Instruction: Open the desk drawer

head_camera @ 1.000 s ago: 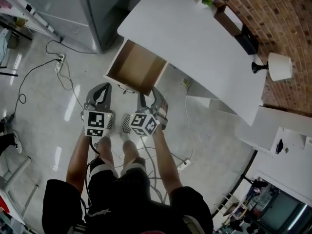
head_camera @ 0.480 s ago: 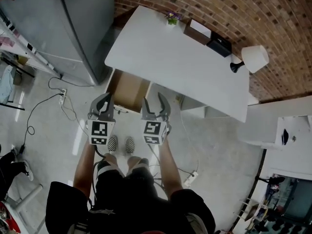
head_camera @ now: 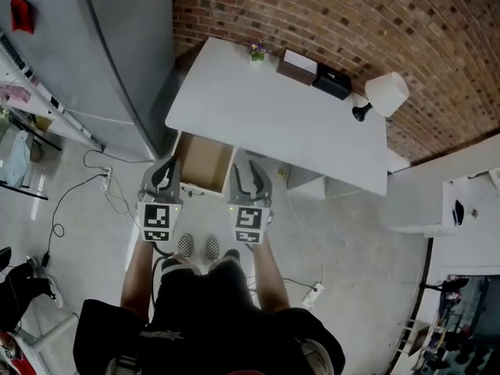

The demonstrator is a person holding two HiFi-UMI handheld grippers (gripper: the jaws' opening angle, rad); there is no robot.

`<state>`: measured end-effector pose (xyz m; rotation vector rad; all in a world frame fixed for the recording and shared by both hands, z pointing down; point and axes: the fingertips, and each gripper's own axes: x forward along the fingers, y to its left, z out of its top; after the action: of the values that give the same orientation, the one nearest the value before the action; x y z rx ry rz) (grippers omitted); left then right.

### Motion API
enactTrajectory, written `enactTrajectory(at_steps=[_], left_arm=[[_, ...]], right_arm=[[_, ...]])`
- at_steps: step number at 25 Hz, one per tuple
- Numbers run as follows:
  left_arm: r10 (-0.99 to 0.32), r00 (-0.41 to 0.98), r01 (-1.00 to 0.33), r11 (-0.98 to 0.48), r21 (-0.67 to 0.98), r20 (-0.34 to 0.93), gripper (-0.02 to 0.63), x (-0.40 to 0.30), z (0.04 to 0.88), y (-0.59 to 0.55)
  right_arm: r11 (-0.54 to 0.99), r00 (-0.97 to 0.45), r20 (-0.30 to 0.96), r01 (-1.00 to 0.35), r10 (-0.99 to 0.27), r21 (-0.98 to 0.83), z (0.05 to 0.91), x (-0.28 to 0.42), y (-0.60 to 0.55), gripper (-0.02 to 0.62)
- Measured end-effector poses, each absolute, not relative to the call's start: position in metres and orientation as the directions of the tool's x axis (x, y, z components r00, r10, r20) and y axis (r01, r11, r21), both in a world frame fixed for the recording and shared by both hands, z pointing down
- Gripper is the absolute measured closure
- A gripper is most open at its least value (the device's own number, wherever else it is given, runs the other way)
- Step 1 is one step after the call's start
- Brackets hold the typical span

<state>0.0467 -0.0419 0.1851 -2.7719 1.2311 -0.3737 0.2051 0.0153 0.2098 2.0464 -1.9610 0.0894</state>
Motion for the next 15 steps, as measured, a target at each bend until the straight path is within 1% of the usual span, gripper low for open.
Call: enactTrajectory(at_steps=[1, 3, 5, 11, 12, 15], left_arm=[[-0.743, 0.644, -0.721, -0.669, -0.179, 0.184, 0.595, 0.045, 0.181, -0.04], [-0.748, 0.639, -0.726, -0.663, -0.183, 0.178, 0.595, 0.041, 0.173, -0.036], [-0.75, 0.638, -0.73, -0.661, -0.175, 0.175, 0.595, 0.038, 0.167, -0.034], [-0.744, 0.644, -0.723, -0.668, -0.177, 0.178, 0.595, 0.03, 0.161, -0.028], [-0.745, 0.644, -0.723, -0.667, -0.179, 0.174, 0.595, 0.028, 0.16, -0.027], [-0.751, 0.64, -0.728, -0.661, -0.183, 0.166, 0.595, 0.021, 0.157, -0.022]], right_arm=[[-0.026, 0.065, 0.247, -0.987, -0.967, 0.161, 0.205, 0.206, 0.018, 0.442], [-0.038, 0.07, 0.236, -0.99, -0.969, 0.139, 0.197, 0.208, 0.025, 0.447], [-0.053, 0.084, 0.223, -0.988, -0.971, 0.142, 0.189, 0.211, 0.03, 0.484], [-0.061, 0.091, 0.199, -0.986, -0.976, 0.156, 0.176, 0.209, 0.041, 0.502], [-0.058, 0.089, 0.197, -0.986, -0.976, 0.155, 0.175, 0.208, 0.043, 0.515], [-0.054, 0.082, 0.187, -0.987, -0.979, 0.148, 0.172, 0.205, 0.048, 0.528]])
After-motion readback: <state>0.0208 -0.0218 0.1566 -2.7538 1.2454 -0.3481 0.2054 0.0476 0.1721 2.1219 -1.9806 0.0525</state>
